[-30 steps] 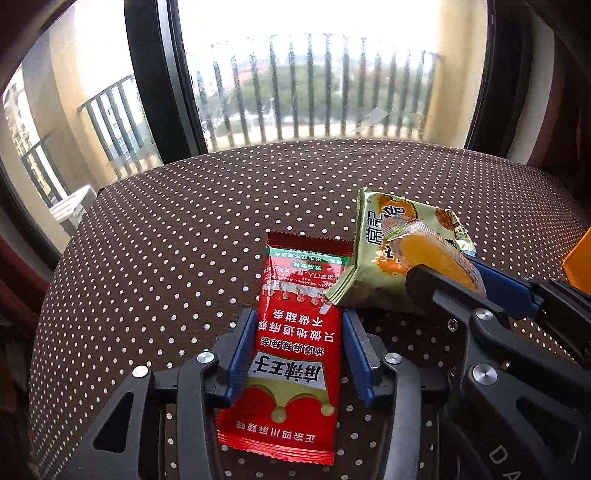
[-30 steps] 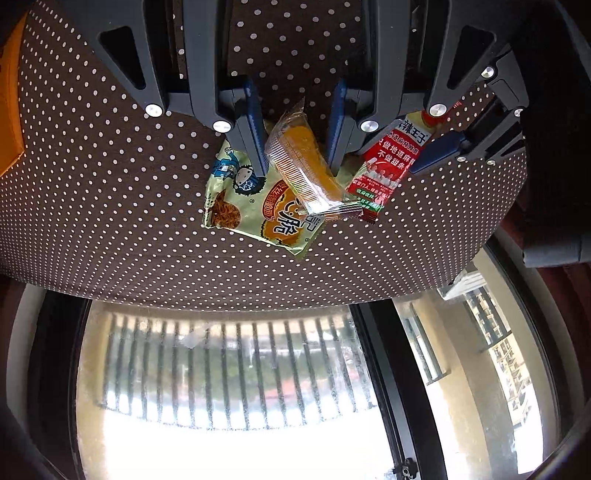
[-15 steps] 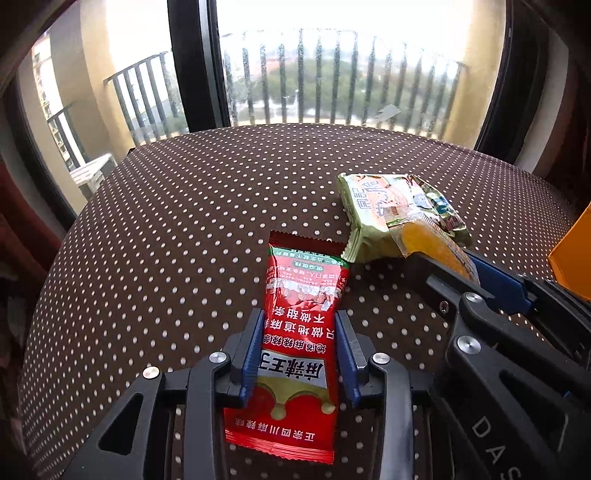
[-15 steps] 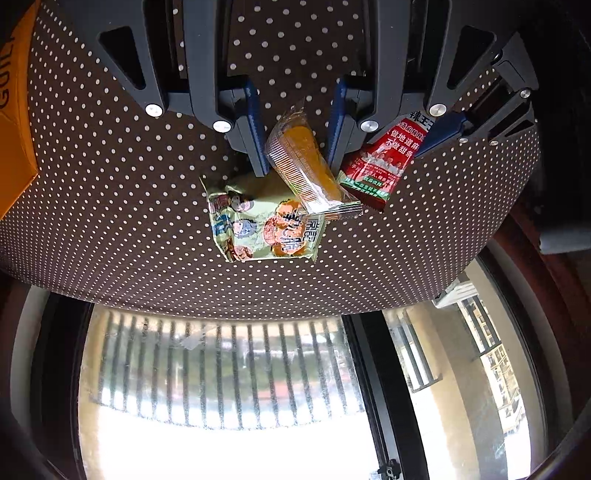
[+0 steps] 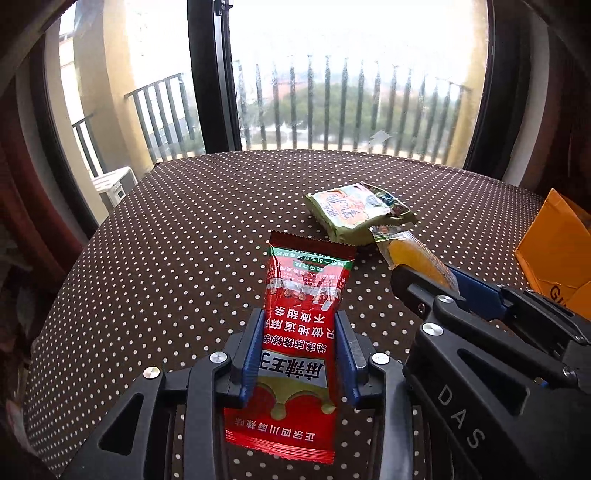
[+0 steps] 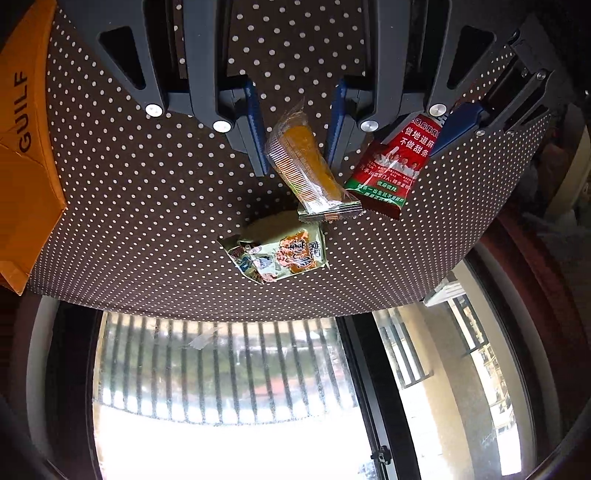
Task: Organize snacks
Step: 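Lift both held packets and carry them toward the orange box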
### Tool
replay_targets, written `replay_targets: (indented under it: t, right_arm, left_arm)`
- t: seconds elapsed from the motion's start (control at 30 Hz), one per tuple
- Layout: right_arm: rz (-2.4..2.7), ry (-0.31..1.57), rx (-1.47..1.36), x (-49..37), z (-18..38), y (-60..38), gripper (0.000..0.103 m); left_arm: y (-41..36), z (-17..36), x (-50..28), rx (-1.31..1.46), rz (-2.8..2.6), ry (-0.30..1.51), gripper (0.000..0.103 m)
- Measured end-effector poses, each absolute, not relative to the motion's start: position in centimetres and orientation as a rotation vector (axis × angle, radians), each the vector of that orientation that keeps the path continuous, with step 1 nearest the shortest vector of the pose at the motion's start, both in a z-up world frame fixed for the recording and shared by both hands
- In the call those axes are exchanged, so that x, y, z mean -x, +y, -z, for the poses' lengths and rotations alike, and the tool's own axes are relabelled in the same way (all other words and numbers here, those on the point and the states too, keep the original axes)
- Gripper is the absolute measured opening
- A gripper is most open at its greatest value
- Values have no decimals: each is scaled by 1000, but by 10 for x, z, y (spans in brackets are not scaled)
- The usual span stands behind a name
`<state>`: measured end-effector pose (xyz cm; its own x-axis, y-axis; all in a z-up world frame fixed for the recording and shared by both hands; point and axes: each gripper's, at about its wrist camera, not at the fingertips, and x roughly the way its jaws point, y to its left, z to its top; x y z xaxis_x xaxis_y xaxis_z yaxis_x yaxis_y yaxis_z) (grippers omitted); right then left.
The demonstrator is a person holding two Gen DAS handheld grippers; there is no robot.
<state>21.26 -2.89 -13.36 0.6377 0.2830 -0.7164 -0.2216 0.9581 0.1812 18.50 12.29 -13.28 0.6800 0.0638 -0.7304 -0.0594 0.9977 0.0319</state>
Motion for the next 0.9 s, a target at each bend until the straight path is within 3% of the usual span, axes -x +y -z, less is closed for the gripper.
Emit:
replay_targets:
  t: [0.9]
  right_arm:
    - [-274, 659, -104, -162, 39, -88, 34]
  left_arm:
    - [57, 35, -133, -47, 15, 622, 37]
